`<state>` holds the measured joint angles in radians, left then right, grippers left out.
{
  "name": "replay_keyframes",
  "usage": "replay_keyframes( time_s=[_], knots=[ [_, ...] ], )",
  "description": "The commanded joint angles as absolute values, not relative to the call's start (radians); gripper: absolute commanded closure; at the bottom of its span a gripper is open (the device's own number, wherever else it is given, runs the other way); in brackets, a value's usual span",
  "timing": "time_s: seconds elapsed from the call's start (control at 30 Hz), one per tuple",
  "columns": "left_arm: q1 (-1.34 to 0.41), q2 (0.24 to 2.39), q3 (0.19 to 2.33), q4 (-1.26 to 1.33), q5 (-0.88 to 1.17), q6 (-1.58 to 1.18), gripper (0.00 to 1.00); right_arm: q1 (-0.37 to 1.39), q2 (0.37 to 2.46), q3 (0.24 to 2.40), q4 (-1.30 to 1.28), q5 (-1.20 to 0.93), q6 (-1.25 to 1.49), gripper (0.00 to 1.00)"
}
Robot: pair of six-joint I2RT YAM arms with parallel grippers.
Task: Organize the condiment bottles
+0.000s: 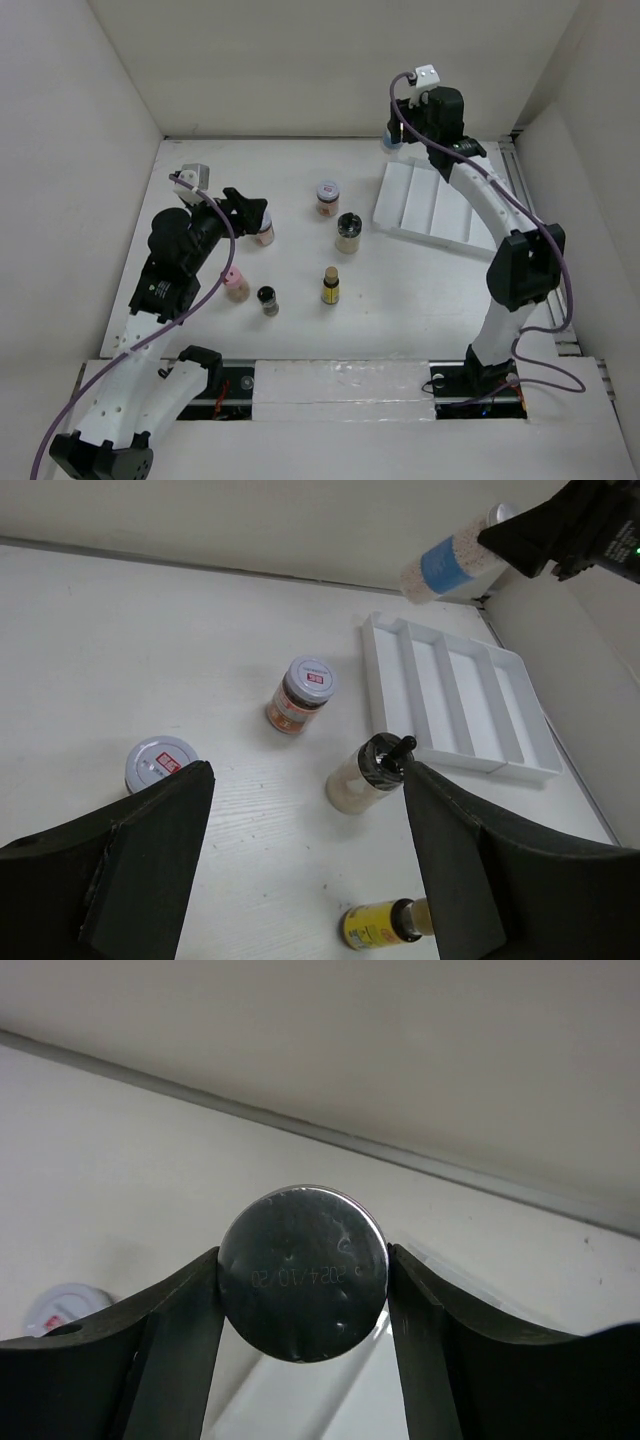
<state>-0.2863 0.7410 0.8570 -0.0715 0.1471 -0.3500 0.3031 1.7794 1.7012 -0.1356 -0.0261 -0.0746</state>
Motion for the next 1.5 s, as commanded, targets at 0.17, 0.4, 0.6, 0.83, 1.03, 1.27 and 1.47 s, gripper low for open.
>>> replay_keyframes(
  time_s=[0.17, 0.4, 0.6, 0.83, 1.03, 1.27, 1.47],
  knots=[
    [-0.288, 0.738, 0.851, -0.02, 0.169, -0.356, 0.27, 0.207, 1.956, 1.844, -0.192, -0.078, -0.051, 0.53],
    [-0.288, 0.747, 0.851, -0.029, 0.169, -0.356, 0.27, 0.187, 2.035, 1.871, -0.192, -0.095, -0.051, 0.53],
    [-0.288, 0.756, 0.851, -0.02, 0.169, -0.356, 0.27, 0.166, 2.089, 1.901, -0.192, -0.086, -0.041, 0.53],
    [-0.288, 0.765, 0.851, -0.02, 0.169, -0.356, 0.27, 0.166, 2.123, 1.924, -0.204, -0.072, -0.041, 0.22],
    [-0.288, 0.775, 0.861, -0.02, 0.178, -0.356, 0.27, 0.178, 1.982, 1.875, -0.204, -0.072, -0.061, 0.02],
    [-0.288, 0.775, 0.861, -0.02, 0.178, -0.356, 0.27, 0.33, 1.639, 1.481, -0.066, -0.041, -0.023, 0.26],
    [-0.288, 0.775, 0.861, -0.029, 0.156, -0.356, 0.27, 0.535, 1.421, 1.042, 0.143, -0.072, 0.032, 0.9]
  ],
)
